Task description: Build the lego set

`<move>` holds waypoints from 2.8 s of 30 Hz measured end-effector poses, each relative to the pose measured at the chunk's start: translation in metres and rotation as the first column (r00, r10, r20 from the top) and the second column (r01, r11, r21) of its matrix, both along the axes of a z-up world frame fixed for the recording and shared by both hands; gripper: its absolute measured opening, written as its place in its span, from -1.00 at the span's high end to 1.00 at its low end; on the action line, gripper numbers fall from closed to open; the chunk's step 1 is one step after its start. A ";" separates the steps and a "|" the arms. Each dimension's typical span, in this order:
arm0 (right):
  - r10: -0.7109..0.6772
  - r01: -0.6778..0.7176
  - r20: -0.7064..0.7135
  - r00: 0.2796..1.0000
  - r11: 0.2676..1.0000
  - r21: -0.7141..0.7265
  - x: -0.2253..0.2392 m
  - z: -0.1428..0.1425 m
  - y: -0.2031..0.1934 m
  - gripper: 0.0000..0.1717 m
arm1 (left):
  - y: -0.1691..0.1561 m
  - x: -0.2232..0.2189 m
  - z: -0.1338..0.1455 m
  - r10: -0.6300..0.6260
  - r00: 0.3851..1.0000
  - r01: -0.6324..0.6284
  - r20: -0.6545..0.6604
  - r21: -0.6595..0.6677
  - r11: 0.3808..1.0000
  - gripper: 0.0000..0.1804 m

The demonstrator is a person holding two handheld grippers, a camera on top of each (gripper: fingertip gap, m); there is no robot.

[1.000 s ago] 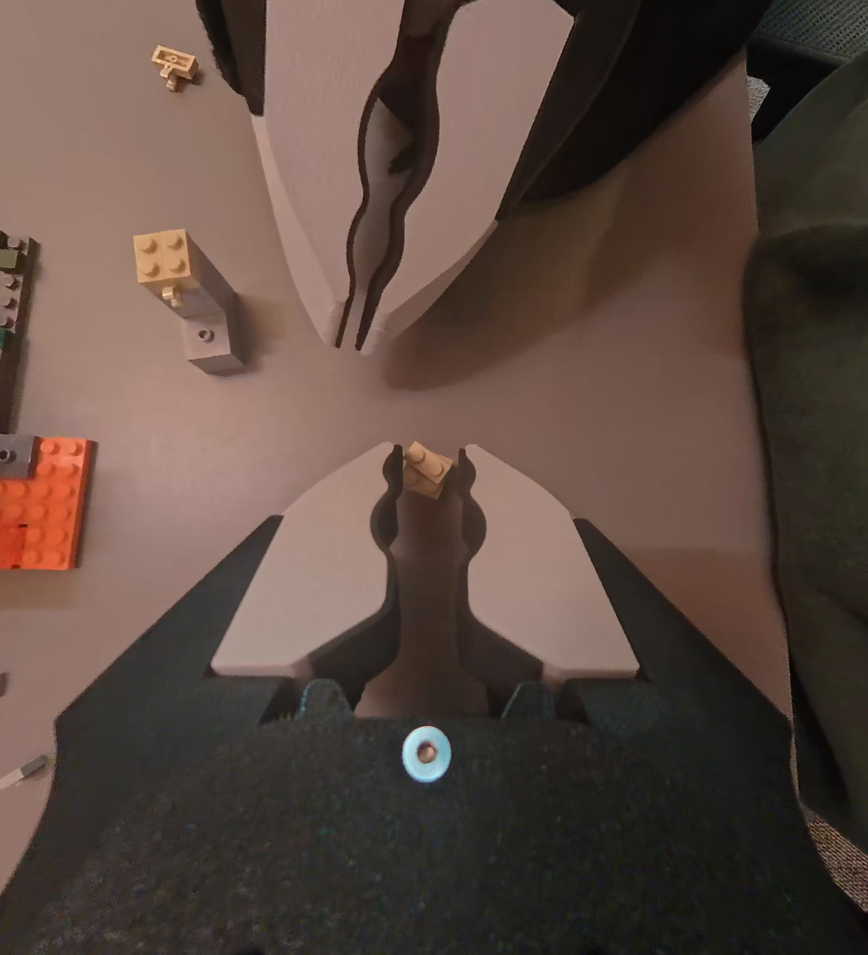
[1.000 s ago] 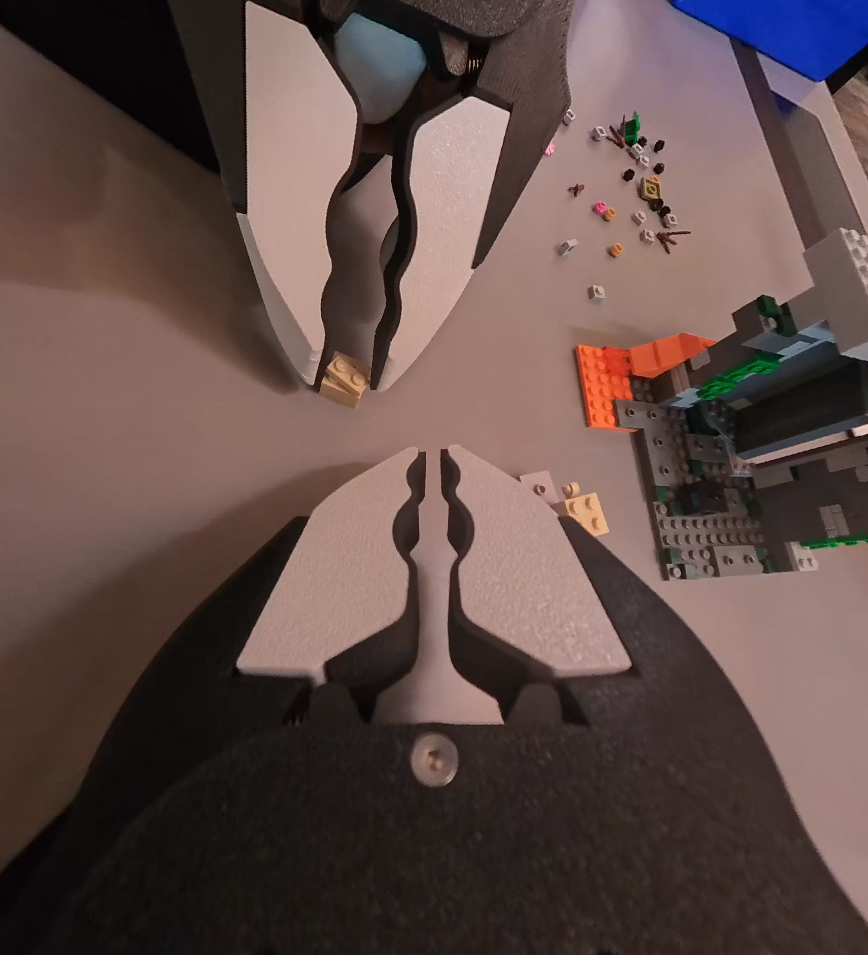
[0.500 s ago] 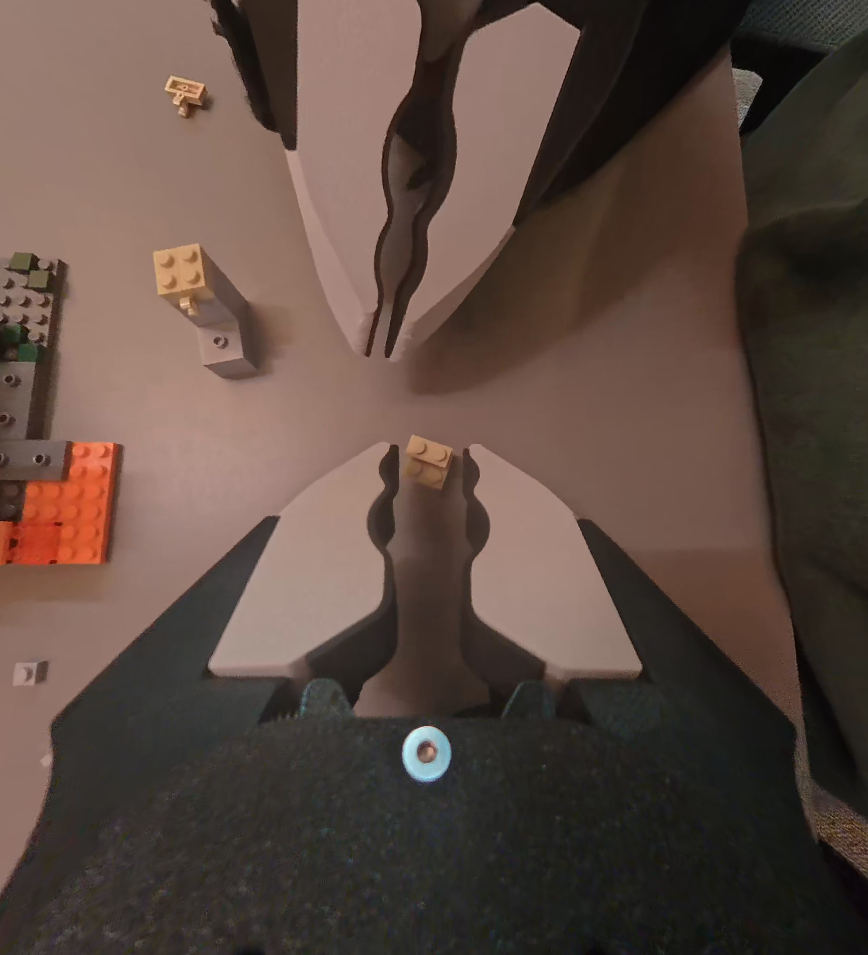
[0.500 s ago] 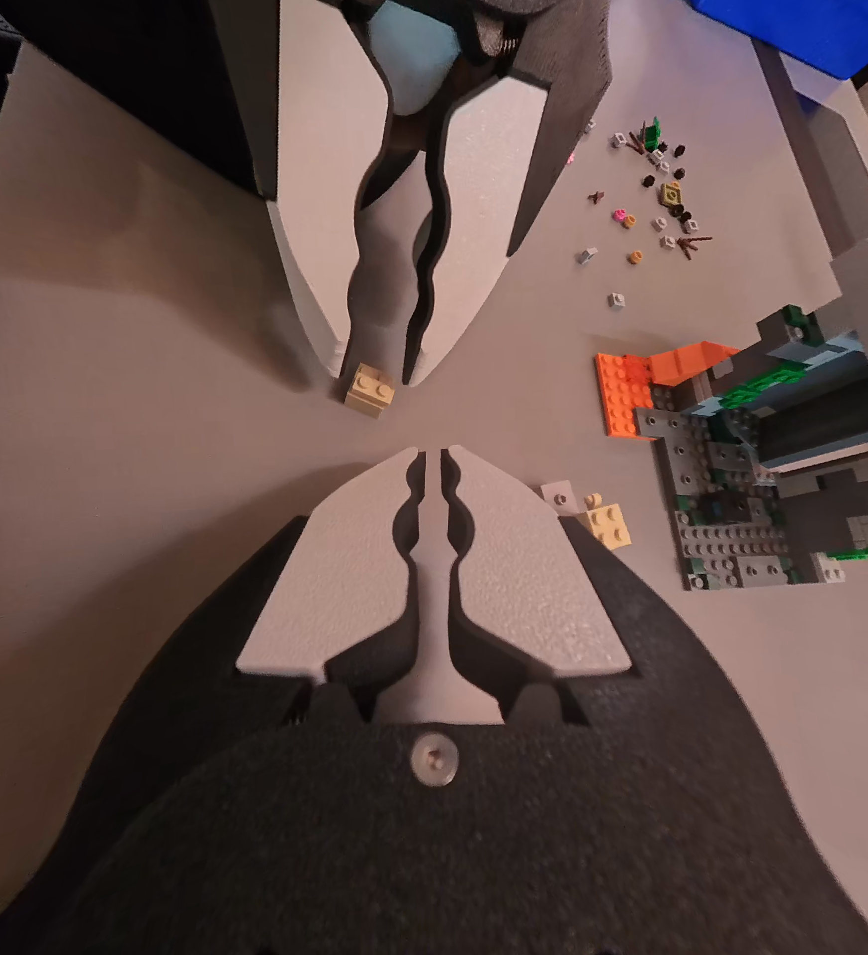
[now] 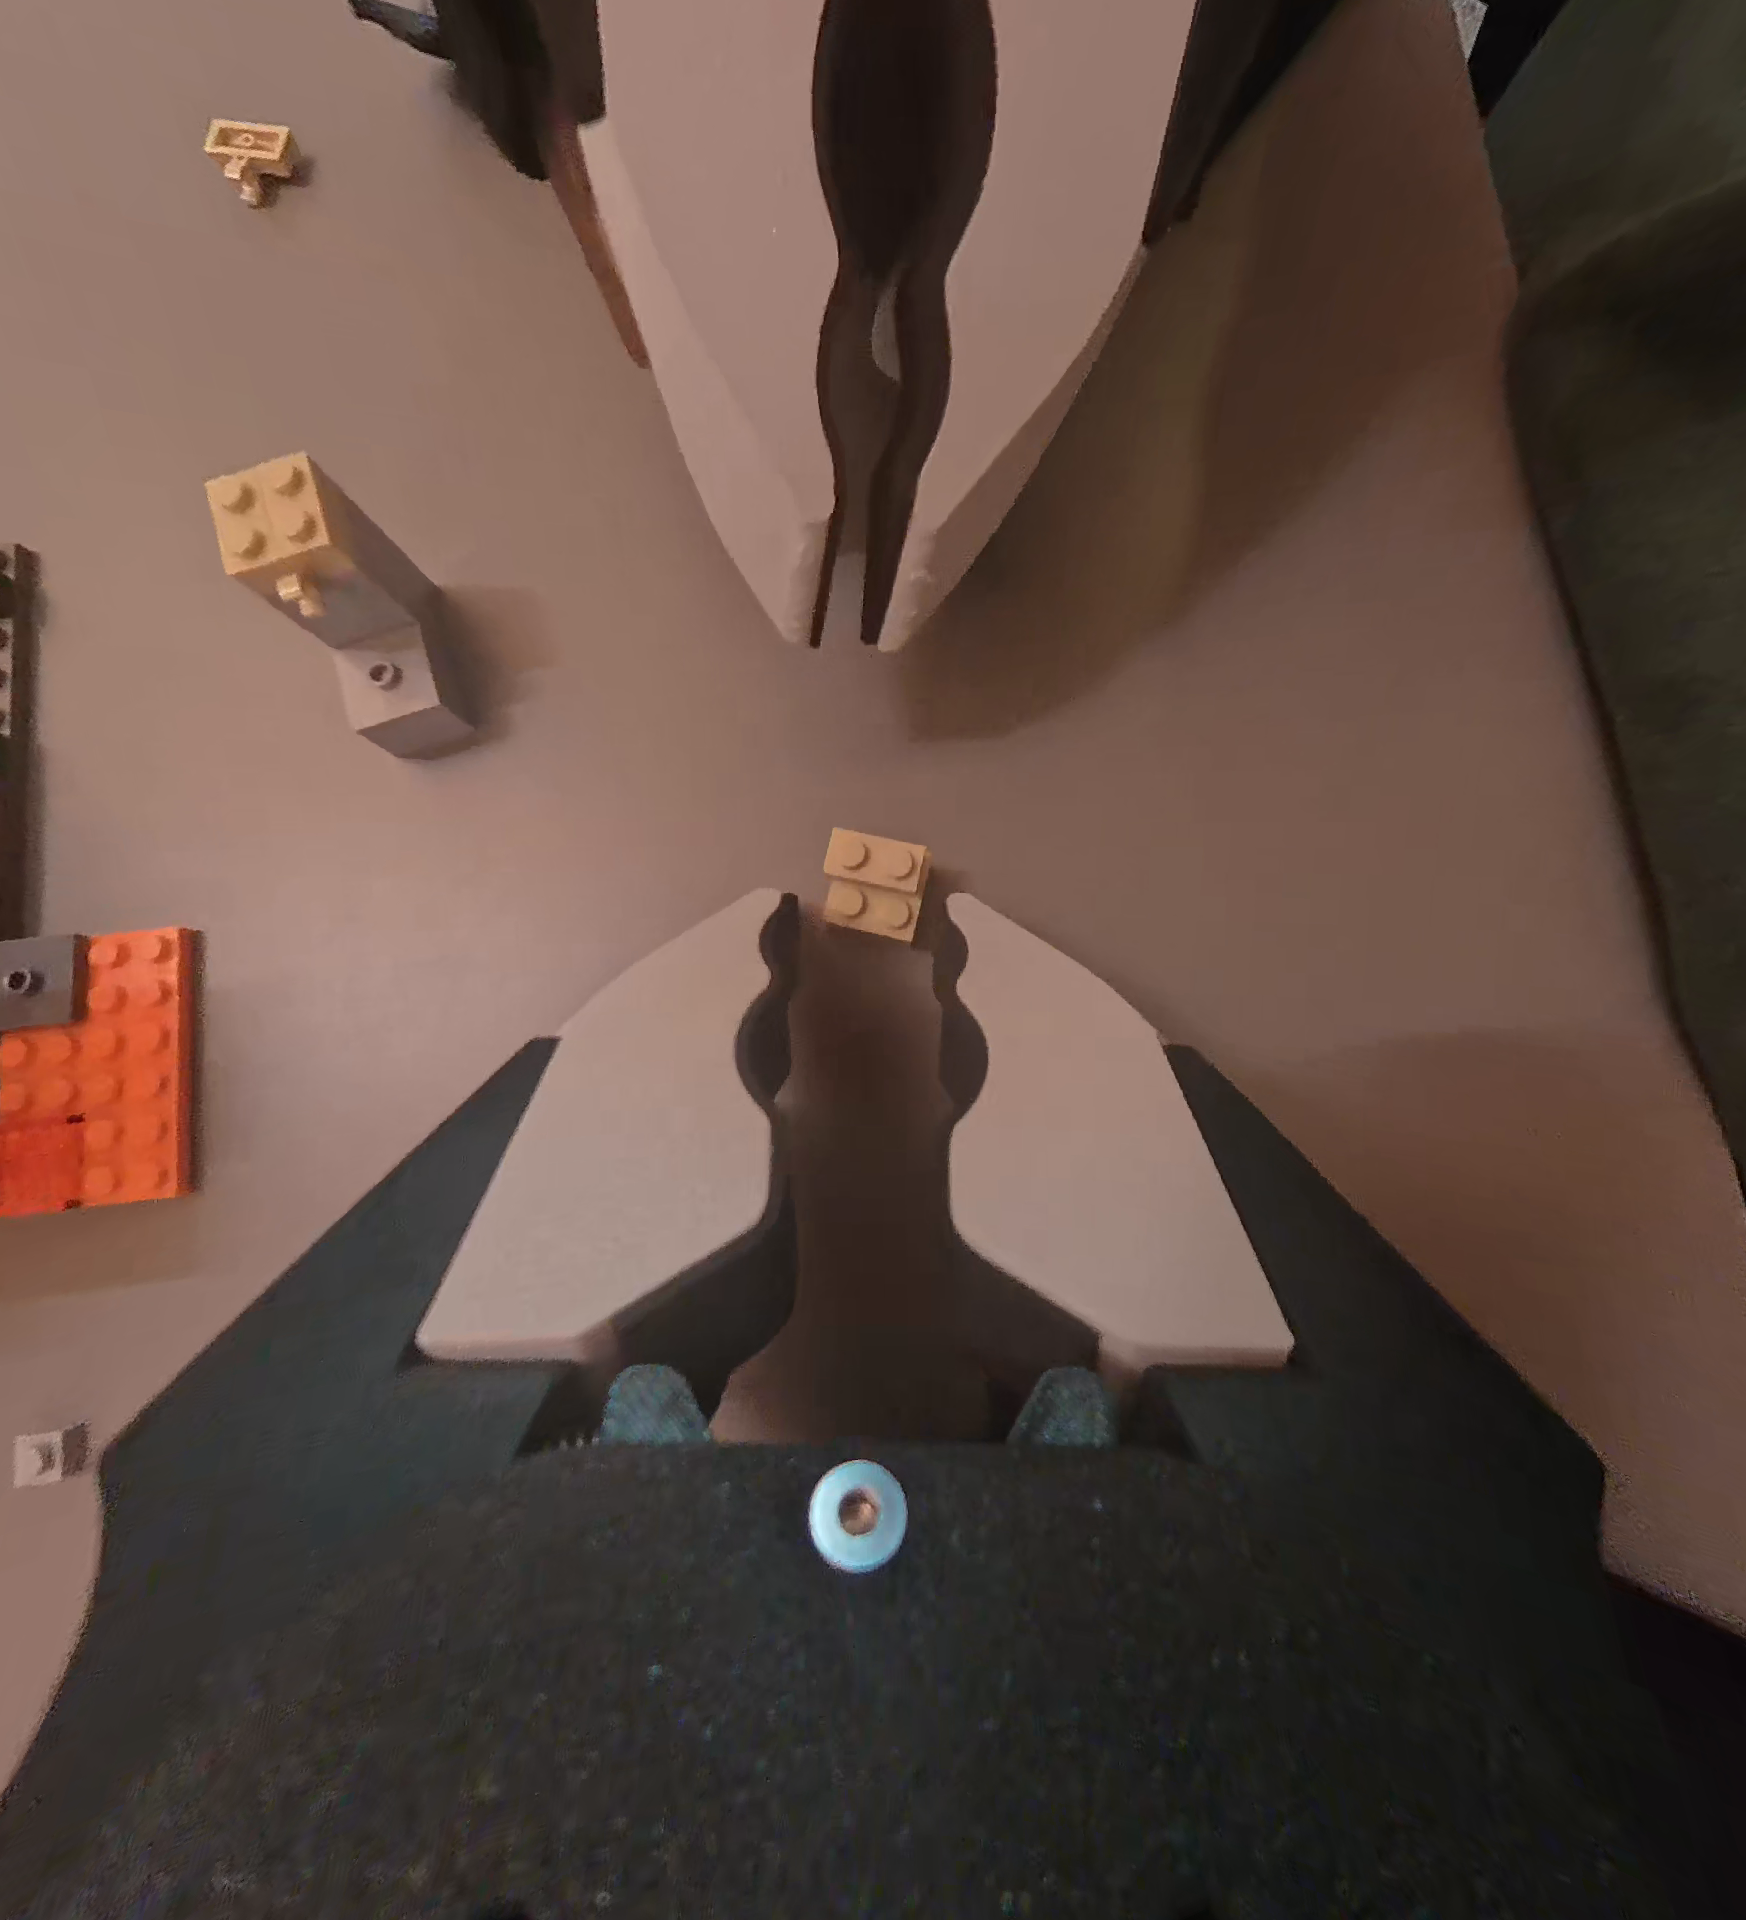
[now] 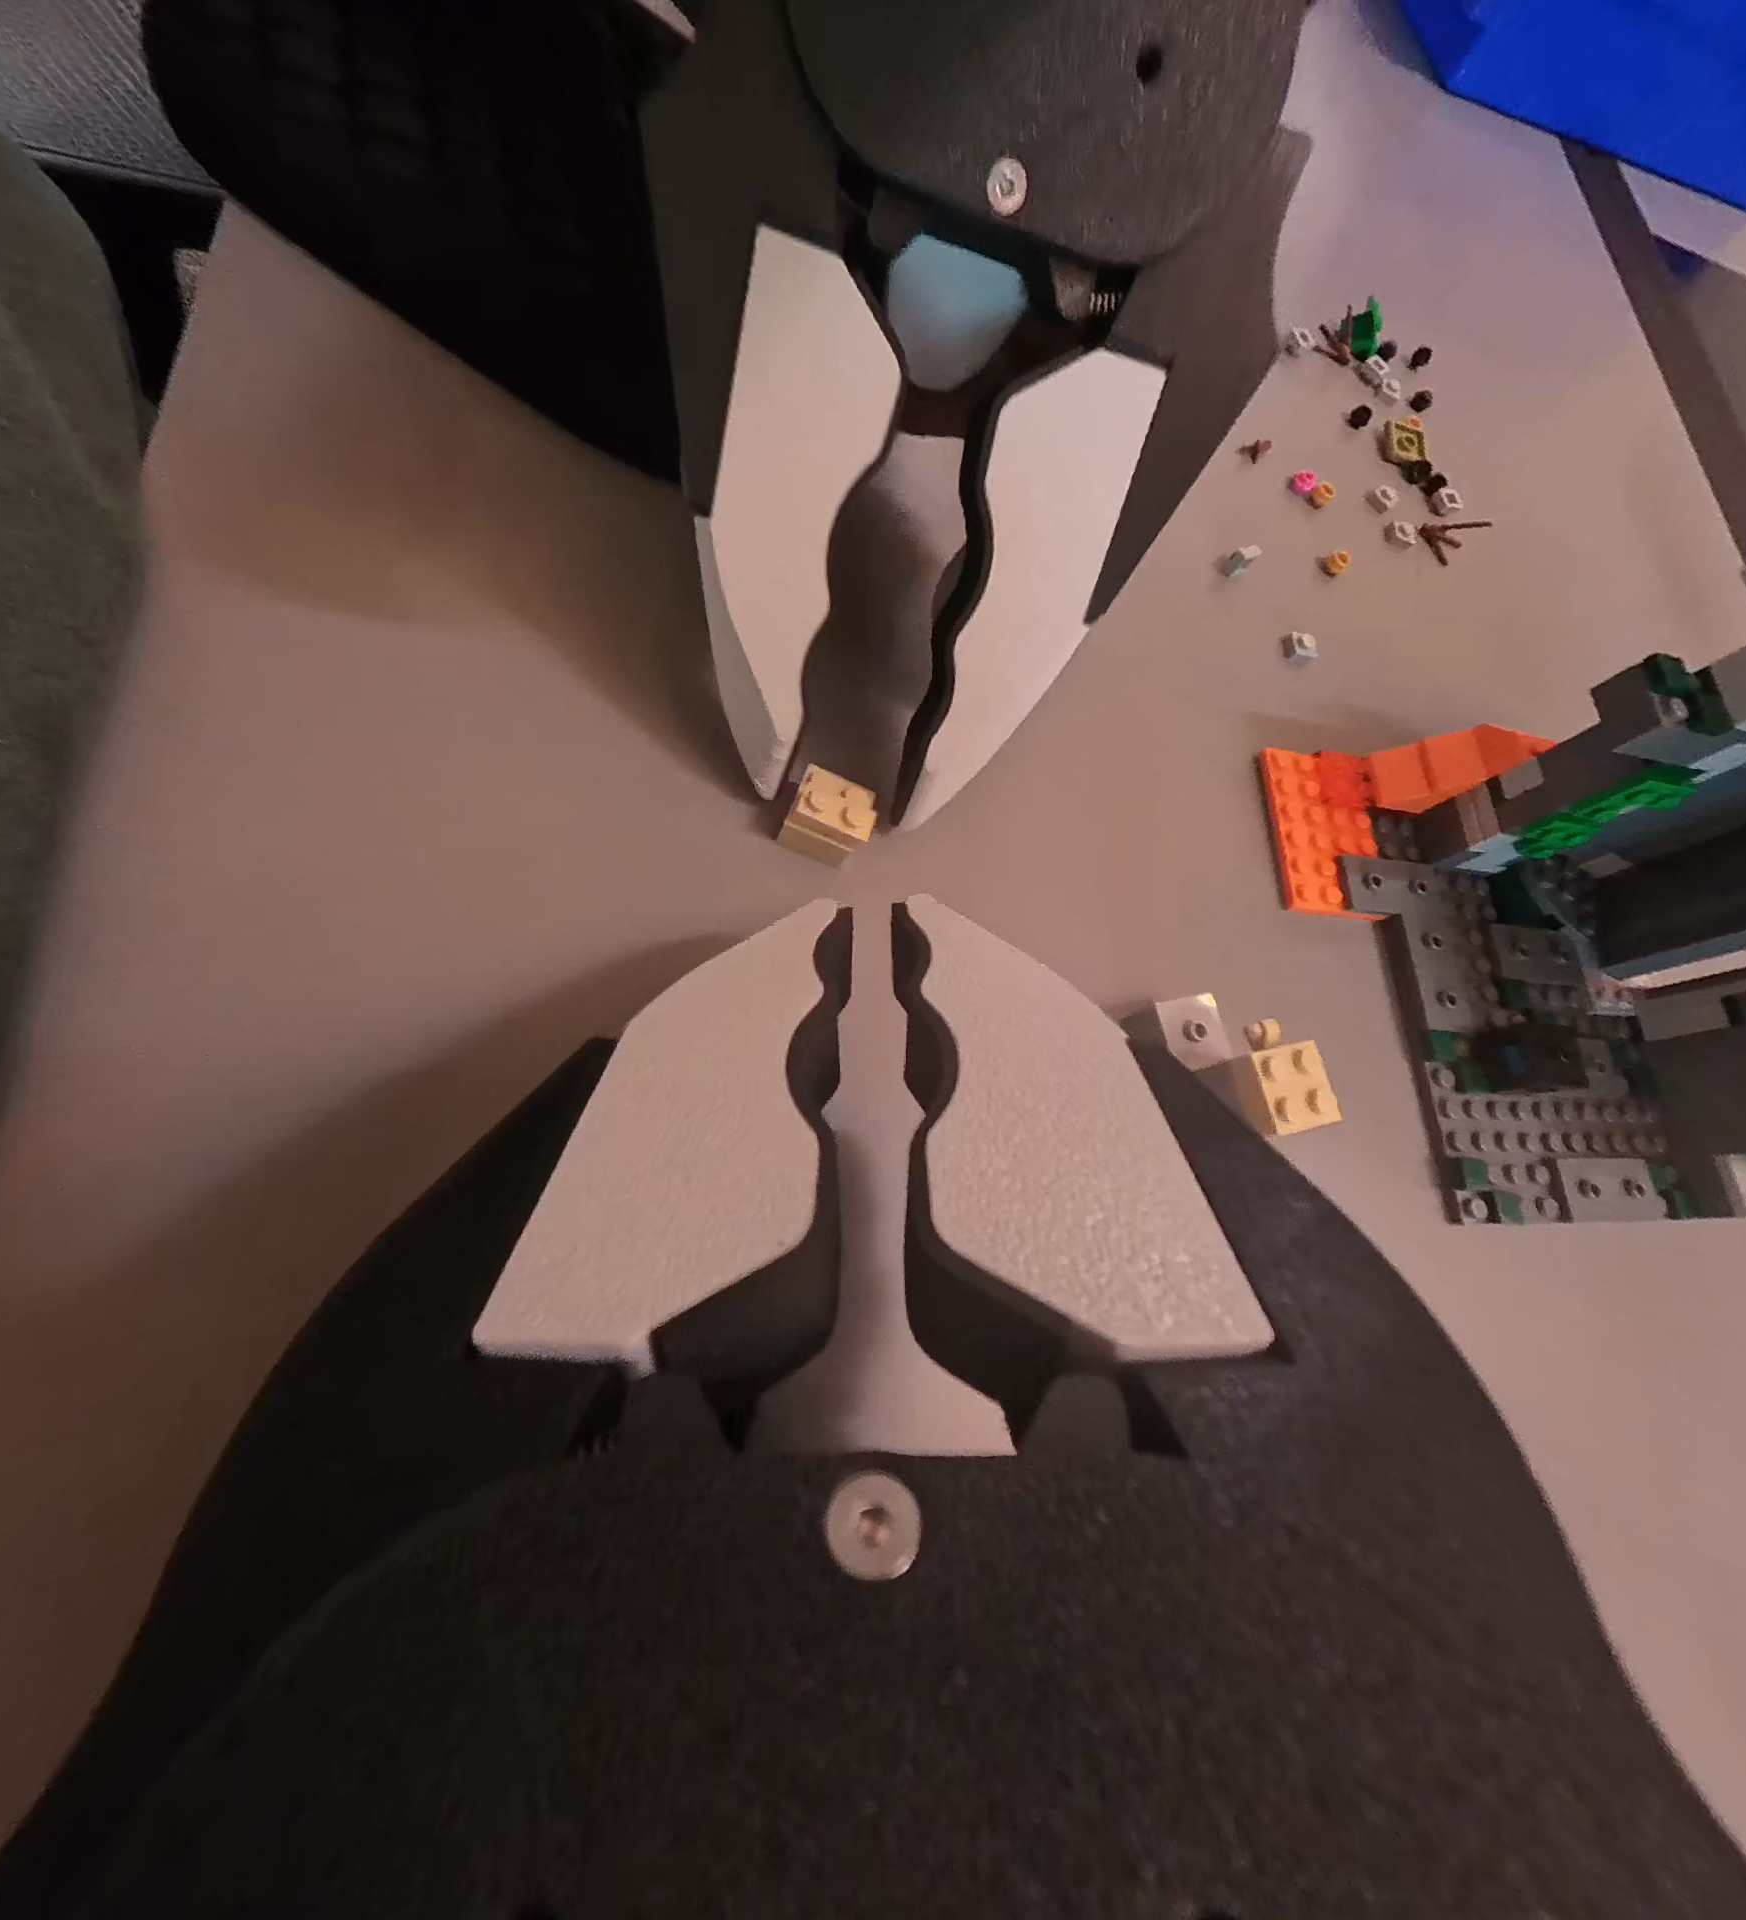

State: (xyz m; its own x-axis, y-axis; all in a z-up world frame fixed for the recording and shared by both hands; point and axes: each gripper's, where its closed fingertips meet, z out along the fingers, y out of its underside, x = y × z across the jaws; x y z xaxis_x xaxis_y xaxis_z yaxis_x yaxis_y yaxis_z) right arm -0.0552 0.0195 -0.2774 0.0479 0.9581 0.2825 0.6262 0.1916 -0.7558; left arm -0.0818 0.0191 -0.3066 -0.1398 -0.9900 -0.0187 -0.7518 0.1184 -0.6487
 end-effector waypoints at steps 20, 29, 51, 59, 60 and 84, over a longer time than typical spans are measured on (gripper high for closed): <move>0.217 -0.165 -0.035 0.976 0.829 0.535 -0.022 0.048 -0.008 0.56 | -0.007 0.007 0.074 -0.100 0.988 0.119 0.121 -0.162 0.980 0.82; 0.297 -0.191 -0.046 0.954 0.717 0.671 -0.027 0.087 -0.015 0.56 | -0.016 0.012 0.110 -0.136 0.978 0.169 0.160 -0.221 0.960 0.82; 0.280 -0.134 -0.111 0.953 0.724 0.676 -0.021 0.125 -0.039 0.82 | -0.043 0.017 0.151 -0.163 0.959 0.257 0.233 -0.466 0.846 0.82; 0.295 -0.157 -0.128 0.947 0.771 0.617 -0.023 0.124 -0.045 0.84 | -0.050 0.014 0.149 -0.135 0.955 0.261 0.264 -0.533 0.805 0.82; 0.298 -0.161 -0.130 0.946 0.776 0.610 -0.023 0.123 -0.045 0.84 | -0.050 0.014 0.149 -0.126 0.956 0.256 0.266 -0.539 0.803 0.82; -0.204 0.197 0.047 0.978 0.973 0.121 0.095 0.009 0.069 0.63 | 0.052 0.026 0.015 0.261 0.965 -0.262 0.030 0.057 0.963 0.82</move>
State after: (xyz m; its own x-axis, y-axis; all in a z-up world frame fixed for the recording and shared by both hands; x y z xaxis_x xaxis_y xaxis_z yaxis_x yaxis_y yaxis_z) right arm 0.0403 0.0888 -0.2688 0.2160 0.8913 0.3986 0.7036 0.1409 -0.6965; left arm -0.0555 0.0712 -0.2915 0.1248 -0.9890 -0.0791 -0.7475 -0.0413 -0.6630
